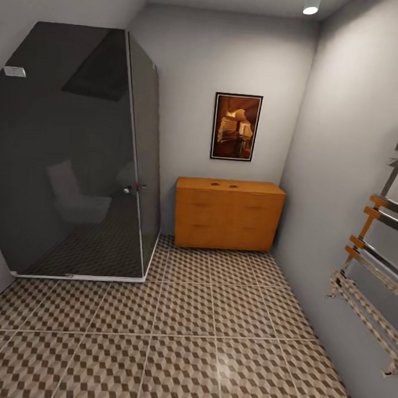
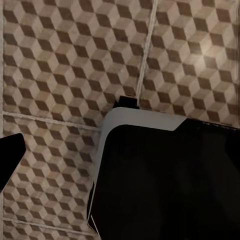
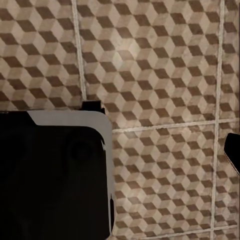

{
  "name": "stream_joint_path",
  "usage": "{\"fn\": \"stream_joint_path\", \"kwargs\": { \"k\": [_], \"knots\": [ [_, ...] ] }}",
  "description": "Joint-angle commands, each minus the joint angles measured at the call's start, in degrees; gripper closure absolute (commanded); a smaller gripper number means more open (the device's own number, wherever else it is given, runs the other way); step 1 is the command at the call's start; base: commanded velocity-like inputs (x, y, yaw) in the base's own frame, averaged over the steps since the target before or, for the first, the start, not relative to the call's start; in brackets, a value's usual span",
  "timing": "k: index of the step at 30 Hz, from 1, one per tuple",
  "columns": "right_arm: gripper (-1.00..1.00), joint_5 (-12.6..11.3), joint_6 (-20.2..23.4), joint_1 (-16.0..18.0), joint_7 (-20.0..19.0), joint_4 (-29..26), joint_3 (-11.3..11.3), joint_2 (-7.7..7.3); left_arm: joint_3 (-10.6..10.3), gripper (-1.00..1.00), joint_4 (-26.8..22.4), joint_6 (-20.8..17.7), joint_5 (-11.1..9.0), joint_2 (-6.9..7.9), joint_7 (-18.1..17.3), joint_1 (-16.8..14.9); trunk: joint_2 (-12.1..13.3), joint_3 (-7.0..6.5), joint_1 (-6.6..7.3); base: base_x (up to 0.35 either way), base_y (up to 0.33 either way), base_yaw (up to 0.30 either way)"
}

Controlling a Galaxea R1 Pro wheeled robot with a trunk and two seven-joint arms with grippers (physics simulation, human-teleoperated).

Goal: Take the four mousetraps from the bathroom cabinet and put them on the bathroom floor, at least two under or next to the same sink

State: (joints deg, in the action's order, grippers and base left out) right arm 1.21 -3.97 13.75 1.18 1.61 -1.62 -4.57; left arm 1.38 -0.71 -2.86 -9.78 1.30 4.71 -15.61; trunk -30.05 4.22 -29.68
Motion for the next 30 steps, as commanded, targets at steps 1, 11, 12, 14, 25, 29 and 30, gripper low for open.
{"fn": "stream_joint_path", "kwargs": {
  "k": [1,11,12,14,25,29,30],
  "knots": [
    [-1.00,0.13,-0.33,0.09,0.11,0.17,-0.16,0.00,0.10,-1.00,-0.08,-0.27,-0.32,0.00,0.12,-0.03,-0.09,0.11,-0.05,0.305,-0.126,0.000],
    [-1.00,0.12,-0.30,0.11,0.12,0.17,-0.17,0.01,0.11,-1.00,-0.08,-0.38,-0.32,-0.01,0.14,-0.03,-0.09,0.11,-0.05,0.305,-0.126,0.000],
    [-1.00,0.12,-0.31,0.12,0.11,0.17,-0.18,0.01,0.11,-1.00,-0.08,-0.38,-0.32,-0.01,0.14,-0.03,-0.09,0.11,-0.05,0.305,-0.126,0.000],
    [-1.00,0.12,-0.32,0.11,0.09,0.16,-0.18,0.01,0.11,-1.00,-0.08,-0.38,-0.32,0.00,0.15,-0.03,-0.09,0.11,-0.05,0.305,-0.126,0.000],
    [-1.00,0.11,-0.33,0.10,0.10,0.17,-0.20,0.00,0.11,-1.00,-0.08,-0.39,-0.32,0.01,0.20,-0.03,-0.09,0.11,-0.05,0.305,-0.126,0.000],
    [-1.00,0.11,-0.33,0.08,0.08,0.16,-0.22,0.00,0.11,-1.00,-0.08,-0.39,-0.32,-0.03,0.21,-0.03,-0.09,0.11,-0.05,0.305,-0.126,0.000],
    [-1.00,0.11,-0.33,0.07,0.09,0.16,-0.22,0.00,0.11,-1.00,-0.08,-0.39,-0.32,-0.04,0.21,-0.03,-0.09,0.11,-0.05,0.305,-0.126,0.000]
  ]
}}
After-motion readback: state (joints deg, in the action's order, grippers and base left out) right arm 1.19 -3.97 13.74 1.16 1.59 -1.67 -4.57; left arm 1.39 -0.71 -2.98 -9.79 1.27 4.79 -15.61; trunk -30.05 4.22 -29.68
